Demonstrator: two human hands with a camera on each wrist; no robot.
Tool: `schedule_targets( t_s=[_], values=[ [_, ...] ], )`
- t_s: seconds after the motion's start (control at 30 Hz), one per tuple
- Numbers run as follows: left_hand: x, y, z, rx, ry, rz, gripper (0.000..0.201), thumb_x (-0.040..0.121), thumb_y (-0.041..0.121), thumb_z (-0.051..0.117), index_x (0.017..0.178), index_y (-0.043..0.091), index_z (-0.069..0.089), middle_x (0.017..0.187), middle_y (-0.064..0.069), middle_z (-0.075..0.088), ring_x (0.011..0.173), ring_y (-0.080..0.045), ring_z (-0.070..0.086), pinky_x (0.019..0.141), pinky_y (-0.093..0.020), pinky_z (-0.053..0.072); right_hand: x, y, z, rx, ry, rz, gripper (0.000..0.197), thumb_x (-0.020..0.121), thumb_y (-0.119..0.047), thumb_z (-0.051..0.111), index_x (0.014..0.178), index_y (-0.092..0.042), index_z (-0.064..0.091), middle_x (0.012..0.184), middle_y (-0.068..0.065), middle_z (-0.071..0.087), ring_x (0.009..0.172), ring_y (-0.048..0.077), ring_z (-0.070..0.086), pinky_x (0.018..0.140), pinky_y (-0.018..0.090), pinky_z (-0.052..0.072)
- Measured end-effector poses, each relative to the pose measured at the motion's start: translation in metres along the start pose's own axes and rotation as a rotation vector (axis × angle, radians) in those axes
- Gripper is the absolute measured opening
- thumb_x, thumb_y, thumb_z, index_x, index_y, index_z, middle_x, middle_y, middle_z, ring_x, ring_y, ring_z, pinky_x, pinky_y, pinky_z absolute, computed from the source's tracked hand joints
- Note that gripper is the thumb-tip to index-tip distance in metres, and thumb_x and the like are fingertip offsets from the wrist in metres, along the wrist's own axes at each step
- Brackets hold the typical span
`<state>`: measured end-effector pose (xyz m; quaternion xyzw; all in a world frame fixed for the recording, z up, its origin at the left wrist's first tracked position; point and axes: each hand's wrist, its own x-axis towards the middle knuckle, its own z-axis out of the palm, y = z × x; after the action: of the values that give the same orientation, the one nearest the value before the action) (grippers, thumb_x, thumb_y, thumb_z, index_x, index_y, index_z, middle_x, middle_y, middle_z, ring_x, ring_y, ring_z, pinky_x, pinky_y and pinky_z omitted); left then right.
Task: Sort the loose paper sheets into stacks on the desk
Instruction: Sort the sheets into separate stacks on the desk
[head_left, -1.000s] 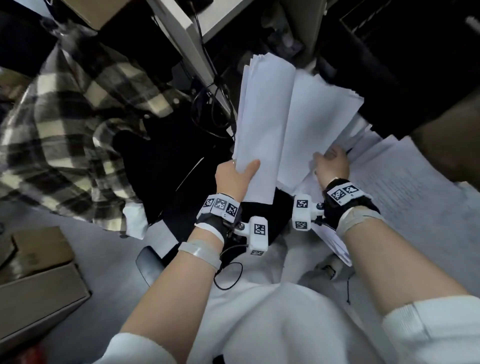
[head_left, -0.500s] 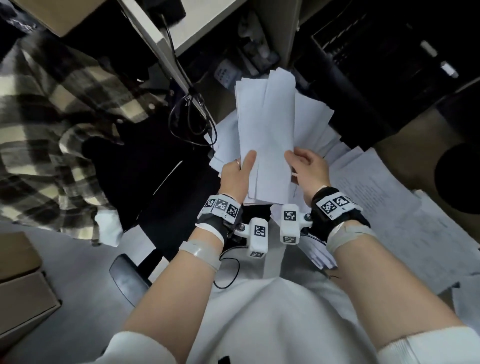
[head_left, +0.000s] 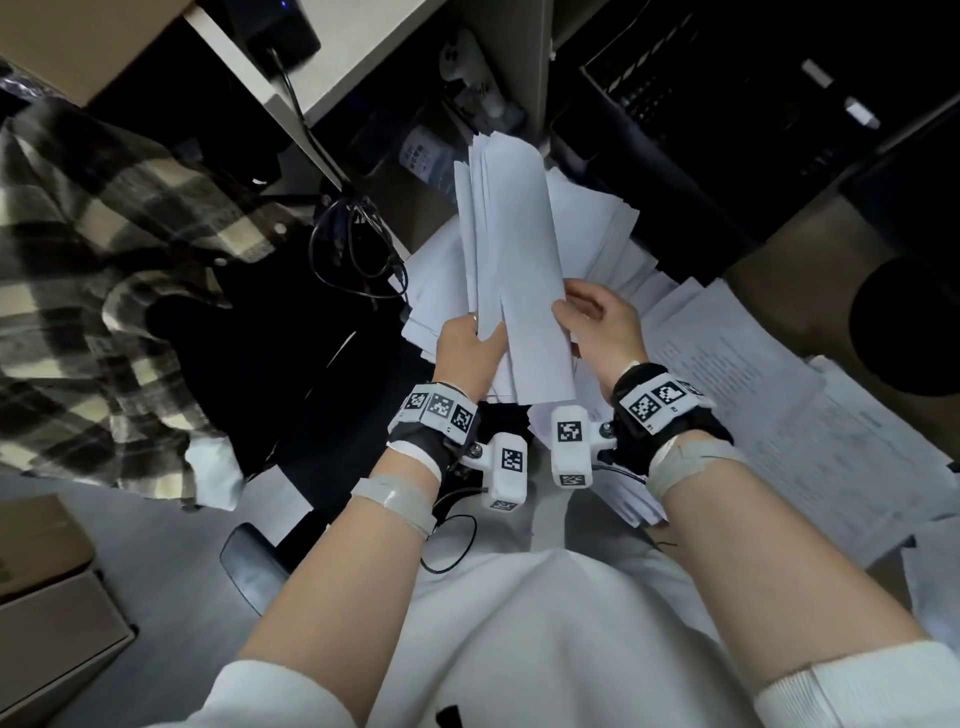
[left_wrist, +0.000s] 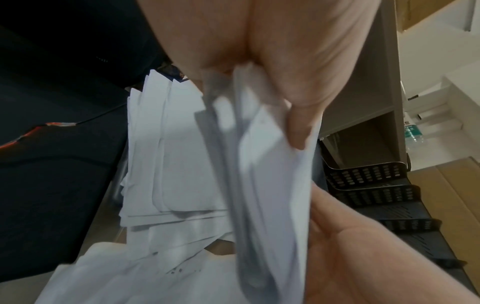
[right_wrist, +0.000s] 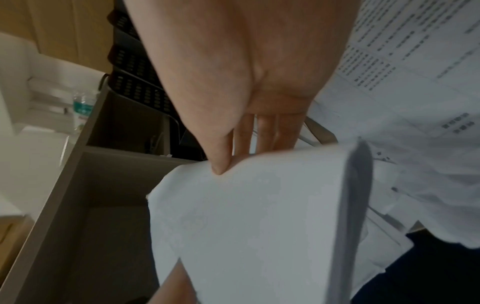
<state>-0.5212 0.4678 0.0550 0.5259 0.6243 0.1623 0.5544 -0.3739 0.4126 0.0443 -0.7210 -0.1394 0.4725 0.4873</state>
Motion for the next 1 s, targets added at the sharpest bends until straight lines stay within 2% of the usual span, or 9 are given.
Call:
schedule_targets(
  t_s=[0.07, 0.2, 0.27, 0.33, 0.37, 0.43, 0.53, 0.7, 1.0],
  values=[
    [0.000, -0.002, 0.000, 0.043, 0.042, 0.017, 0.037, 0.087, 0.031, 0.071, 0.075, -0.003, 0.064, 0.078, -0.015, 0.071, 0.067, -0.016, 0.060, 0.073, -0.036, 0.056, -0.005, -0.001, -0.001, -0.048, -0.020, 0.043, 0.052, 0.088, -0.034, 0.070, 0.135, -0.019, 0.055, 0.129, 0.000, 0.060, 0.111, 0.012, 0.062, 0.089, 0.040, 0.058],
    [0.001, -0.006, -0.002, 0.126, 0.094, 0.049, 0.049, 0.086, 0.041, 0.069, 0.076, -0.006, 0.063, 0.078, -0.023, 0.068, 0.076, -0.035, 0.065, 0.070, -0.043, 0.055, -0.017, -0.005, -0.008, -0.065, -0.138, 0.135, 0.083, 0.077, -0.069, 0.067, 0.144, -0.026, 0.043, 0.134, -0.010, 0.055, 0.118, 0.008, 0.056, 0.095, 0.034, 0.051],
    [0.000, -0.007, -0.003, 0.110, 0.081, 0.031, 0.045, 0.085, 0.041, 0.068, 0.078, -0.003, 0.066, 0.078, -0.019, 0.069, 0.077, -0.033, 0.066, 0.069, -0.042, 0.057, -0.017, 0.000, -0.012, -0.098, -0.132, 0.132, 0.069, 0.077, -0.065, 0.070, 0.132, -0.026, 0.056, 0.123, -0.013, 0.063, 0.110, 0.005, 0.061, 0.090, 0.030, 0.049],
    [0.001, -0.010, -0.007, 0.057, 0.064, 0.002, 0.034, 0.087, 0.036, 0.070, 0.079, 0.003, 0.069, 0.077, -0.011, 0.072, 0.075, -0.026, 0.069, 0.068, -0.033, 0.057, -0.015, 0.007, -0.014, -0.127, -0.014, 0.090, 0.023, 0.085, -0.041, 0.070, 0.097, -0.021, 0.070, 0.093, -0.012, 0.070, 0.085, 0.007, 0.066, 0.077, 0.026, 0.049],
    [0.000, -0.009, -0.010, 0.029, 0.061, -0.004, 0.028, 0.088, 0.033, 0.071, 0.078, 0.007, 0.068, 0.076, -0.005, 0.071, 0.073, -0.021, 0.068, 0.066, -0.028, 0.055, -0.013, 0.011, -0.015, -0.160, 0.065, 0.060, 0.013, 0.087, -0.029, 0.064, 0.077, -0.019, 0.066, 0.075, -0.010, 0.065, 0.069, 0.010, 0.059, 0.067, 0.024, 0.045],
    [0.001, -0.016, -0.018, 0.004, 0.079, -0.006, 0.029, 0.087, 0.033, 0.072, 0.077, 0.007, 0.067, 0.076, -0.003, 0.071, 0.073, -0.018, 0.068, 0.067, -0.028, 0.055, -0.011, 0.019, -0.018, -0.198, 0.154, 0.061, 0.026, 0.084, -0.021, 0.057, 0.059, -0.019, 0.049, 0.057, -0.008, 0.046, 0.054, 0.013, 0.039, 0.057, 0.025, 0.032],
    [0.004, -0.027, -0.031, -0.011, 0.135, -0.006, 0.030, 0.086, 0.033, 0.072, 0.085, 0.003, 0.071, 0.085, -0.005, 0.074, 0.083, -0.021, 0.072, 0.079, -0.038, 0.060, -0.007, 0.029, -0.018, -0.241, 0.242, 0.102, 0.027, 0.078, -0.021, 0.057, 0.055, -0.018, 0.042, 0.050, -0.008, 0.034, 0.054, 0.017, 0.027, 0.055, 0.028, 0.027],
    [0.001, -0.033, -0.046, -0.052, 0.201, 0.003, 0.024, 0.089, 0.026, 0.072, 0.099, 0.005, 0.074, 0.091, -0.002, 0.075, 0.085, -0.013, 0.072, 0.079, -0.031, 0.060, 0.002, 0.046, -0.009, -0.240, 0.415, 0.175, 0.035, 0.079, -0.020, 0.058, 0.055, -0.012, 0.034, 0.054, 0.002, 0.030, 0.053, 0.020, 0.023, 0.055, 0.031, 0.029],
    [-0.003, -0.043, -0.072, -0.029, 0.245, -0.010, 0.014, 0.089, 0.023, 0.072, 0.098, 0.012, 0.073, 0.089, 0.004, 0.075, 0.084, -0.010, 0.073, 0.077, -0.028, 0.060, 0.023, 0.054, 0.041, -0.136, 0.284, 0.279, 0.034, 0.082, -0.030, 0.063, 0.060, -0.019, 0.038, 0.062, -0.002, 0.040, 0.061, 0.024, 0.040, 0.063, 0.029, 0.037]
  ],
)
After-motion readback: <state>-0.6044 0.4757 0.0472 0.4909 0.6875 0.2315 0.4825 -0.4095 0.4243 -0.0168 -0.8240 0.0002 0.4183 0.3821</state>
